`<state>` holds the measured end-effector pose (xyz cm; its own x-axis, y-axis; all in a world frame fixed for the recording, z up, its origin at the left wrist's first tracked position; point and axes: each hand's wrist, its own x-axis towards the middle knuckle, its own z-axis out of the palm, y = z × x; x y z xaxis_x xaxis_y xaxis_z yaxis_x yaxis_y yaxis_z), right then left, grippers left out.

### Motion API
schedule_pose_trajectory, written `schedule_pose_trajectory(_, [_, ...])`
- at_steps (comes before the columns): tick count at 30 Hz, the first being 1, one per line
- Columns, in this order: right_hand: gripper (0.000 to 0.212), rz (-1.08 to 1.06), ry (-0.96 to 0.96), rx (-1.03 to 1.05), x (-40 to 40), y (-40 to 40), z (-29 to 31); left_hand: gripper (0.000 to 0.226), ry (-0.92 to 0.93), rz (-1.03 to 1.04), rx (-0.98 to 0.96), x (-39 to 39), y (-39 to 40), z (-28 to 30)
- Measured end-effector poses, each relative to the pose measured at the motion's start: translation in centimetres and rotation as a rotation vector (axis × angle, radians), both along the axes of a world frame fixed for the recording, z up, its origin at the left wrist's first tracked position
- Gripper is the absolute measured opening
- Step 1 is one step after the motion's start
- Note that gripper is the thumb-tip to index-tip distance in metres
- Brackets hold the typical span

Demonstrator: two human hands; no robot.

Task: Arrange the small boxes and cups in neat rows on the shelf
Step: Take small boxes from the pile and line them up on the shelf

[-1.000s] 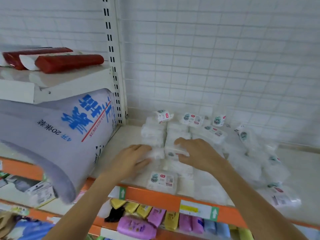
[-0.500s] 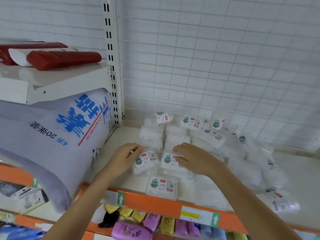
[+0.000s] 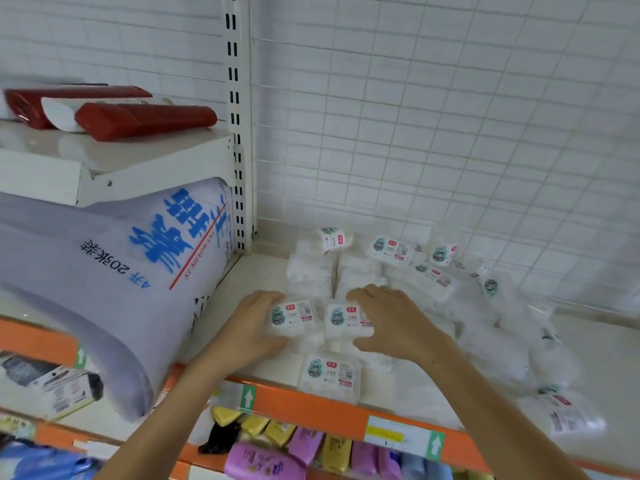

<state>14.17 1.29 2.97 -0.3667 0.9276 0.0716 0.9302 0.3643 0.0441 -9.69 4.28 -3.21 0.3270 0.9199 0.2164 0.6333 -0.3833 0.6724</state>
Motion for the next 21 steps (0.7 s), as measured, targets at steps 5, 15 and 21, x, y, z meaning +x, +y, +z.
schedule_pose_trajectory(5, [0.066, -0.065, 0.184, 0.211, 0.5, -2.5, 1.4, 0.071, -0.121, -0.062, 0.095, 0.5, -0.5, 1.8])
schedule_pose_trajectory(15, [0.069, -0.506, 0.39, 0.399, 10.1, -17.9, -1.9, 0.069, -0.102, -0.533, 0.326, 11.9, -5.6, 4.0])
schedule_pose_trajectory(21, [0.067, -0.834, 0.383, 0.411, 14.8, -30.7, -3.8, 0.063, -0.094, -0.878, 0.304, 22.7, -11.9, 2.1])
